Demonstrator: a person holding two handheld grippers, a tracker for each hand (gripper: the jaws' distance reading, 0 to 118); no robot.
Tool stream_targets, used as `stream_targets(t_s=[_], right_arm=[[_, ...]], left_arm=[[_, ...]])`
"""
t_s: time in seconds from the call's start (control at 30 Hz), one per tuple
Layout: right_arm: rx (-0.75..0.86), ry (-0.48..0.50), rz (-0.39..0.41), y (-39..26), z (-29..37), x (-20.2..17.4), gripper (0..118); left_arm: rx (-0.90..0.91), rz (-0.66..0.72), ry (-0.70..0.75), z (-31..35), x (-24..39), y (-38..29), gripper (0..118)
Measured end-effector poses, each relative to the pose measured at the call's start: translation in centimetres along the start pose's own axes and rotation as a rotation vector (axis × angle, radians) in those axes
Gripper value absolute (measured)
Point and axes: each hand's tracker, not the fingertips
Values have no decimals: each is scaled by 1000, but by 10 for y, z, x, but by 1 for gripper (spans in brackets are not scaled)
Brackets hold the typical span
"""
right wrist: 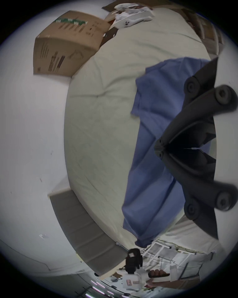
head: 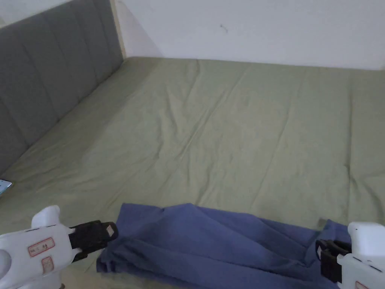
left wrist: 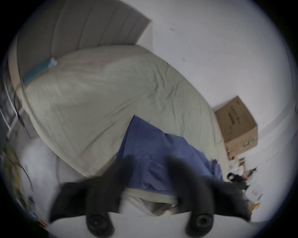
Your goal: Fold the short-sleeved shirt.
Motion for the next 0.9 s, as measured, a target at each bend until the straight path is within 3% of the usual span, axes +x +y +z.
stream_targets(t_s=[0.03, 0.23, 0.3, 0.4, 0.43, 0.47, 0.53, 0.63, 0.8, 0.9], right_arm=[[-11, 22, 3, 2, -3, -5, 0], [-50, 76, 23, 12, -12, -36, 0], [-59, 99, 10, 12, -22, -25, 0], [-69, 97, 30, 16, -24, -39, 0], [-73, 98, 36, 16, -25, -40, 0], [-74, 98, 37, 17, -26, -41, 0], [-84, 104, 38, 17, -25, -46, 0], [-91, 95, 37, 17, -24, -44, 0], [-77, 89, 21, 25, -7, -21, 0], [-38, 55, -19, 31, 4, -2, 0]], left_arm=[[-33, 47, -32, -6, -10, 0, 117], [-76, 190, -81, -39, -49, -5, 115], [-142, 268, -114, -56, -61, -10, 115], [-114, 278, -180, -62, -55, -9, 115], [-134, 291, -198, -65, -54, -6, 108], [-128, 312, -214, -66, -53, -7, 89], [-130, 317, -204, -71, -54, -8, 15], [-172, 312, -178, -89, -57, -11, 14], [-124, 226, -147, -61, -35, 17, 14], [-94, 5, -116, -42, 32, 30, 14]])
